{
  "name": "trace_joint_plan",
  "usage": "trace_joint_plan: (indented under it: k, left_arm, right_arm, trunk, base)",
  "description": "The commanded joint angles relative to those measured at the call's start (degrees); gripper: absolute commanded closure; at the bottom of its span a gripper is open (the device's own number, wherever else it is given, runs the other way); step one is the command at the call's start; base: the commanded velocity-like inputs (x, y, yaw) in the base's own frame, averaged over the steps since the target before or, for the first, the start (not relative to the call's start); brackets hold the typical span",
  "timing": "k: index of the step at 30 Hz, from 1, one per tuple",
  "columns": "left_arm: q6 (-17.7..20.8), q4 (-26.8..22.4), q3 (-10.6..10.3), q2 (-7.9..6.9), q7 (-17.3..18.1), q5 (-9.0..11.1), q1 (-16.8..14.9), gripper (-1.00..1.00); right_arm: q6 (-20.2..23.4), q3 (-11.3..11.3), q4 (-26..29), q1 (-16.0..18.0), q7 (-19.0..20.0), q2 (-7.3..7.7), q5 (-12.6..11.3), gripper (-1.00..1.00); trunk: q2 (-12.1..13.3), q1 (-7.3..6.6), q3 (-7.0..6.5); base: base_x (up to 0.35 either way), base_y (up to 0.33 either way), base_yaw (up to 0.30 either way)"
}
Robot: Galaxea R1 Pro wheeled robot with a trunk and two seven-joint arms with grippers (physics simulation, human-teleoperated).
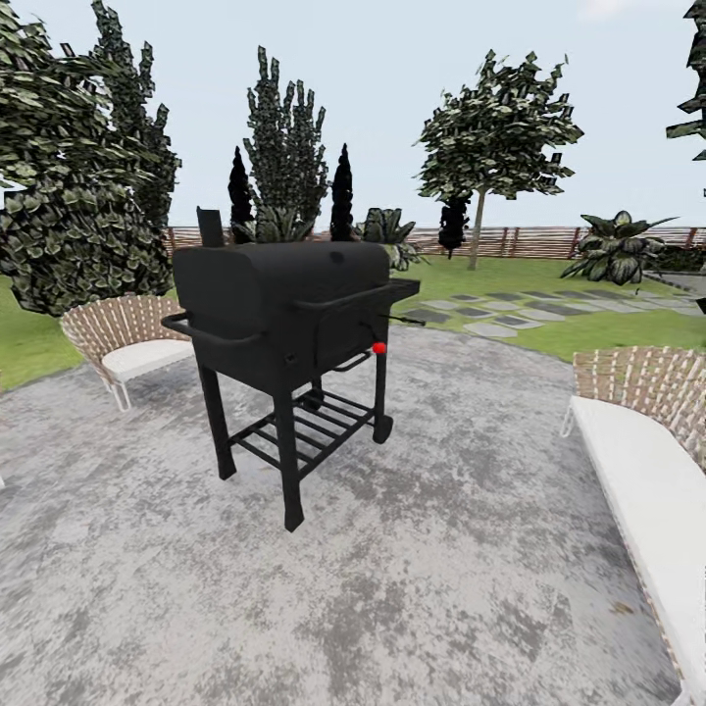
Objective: In the garden, pick up the pesticide atomizer on the floor and spray pesticide onto both trees until each tree trunk is fully covered.
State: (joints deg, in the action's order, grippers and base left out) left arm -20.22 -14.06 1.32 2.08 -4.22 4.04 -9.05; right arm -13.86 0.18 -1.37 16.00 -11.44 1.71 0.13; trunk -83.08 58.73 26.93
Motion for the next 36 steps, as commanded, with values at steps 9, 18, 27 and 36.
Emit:
trace_joint_plan:
  k: [9, 18, 27, 36]
  left_arm:
    - [0.00, 0.00, 0.01, -0.05, 0.04, 0.00, 0.00, -1.00]
    - [0.00, 0.00, 0.04, -0.06, 0.01, 0.00, 0.00, -1.00]
    - [0.00, 0.00, 0.00, -0.06, 0.07, 0.00, 0.00, -1.00]
    - [0.00, 0.00, 0.00, -0.06, 0.09, 0.00, 0.00, -1.00]
  right_arm:
    - [-0.03, -0.08, -0.04, 0.00, -0.01, -0.04, -0.04, -1.00]
    - [-0.03, -0.09, -0.12, 0.00, -0.02, -0.04, -0.09, -1.00]
    - [-0.03, -0.09, -0.12, 0.00, -0.01, -0.04, -0.12, -1.00]
    - [0.00, -0.09, -0.12, 0.00, -0.01, -0.04, -0.17, -1.00]
  trunk:
    - [0.00, 0.00, 0.00]
    - [0.00, 0.00, 0.00]
    - [0.00, 0.00, 0.00]
    - [0.00, 0.00, 0.00]
  base:
    - [0.303, -0.090, -0.128]
    - [0.347, -0.007, -0.283]
    - [0.350, 0.000, -0.297]
    - [0.350, 0.000, -0.295]
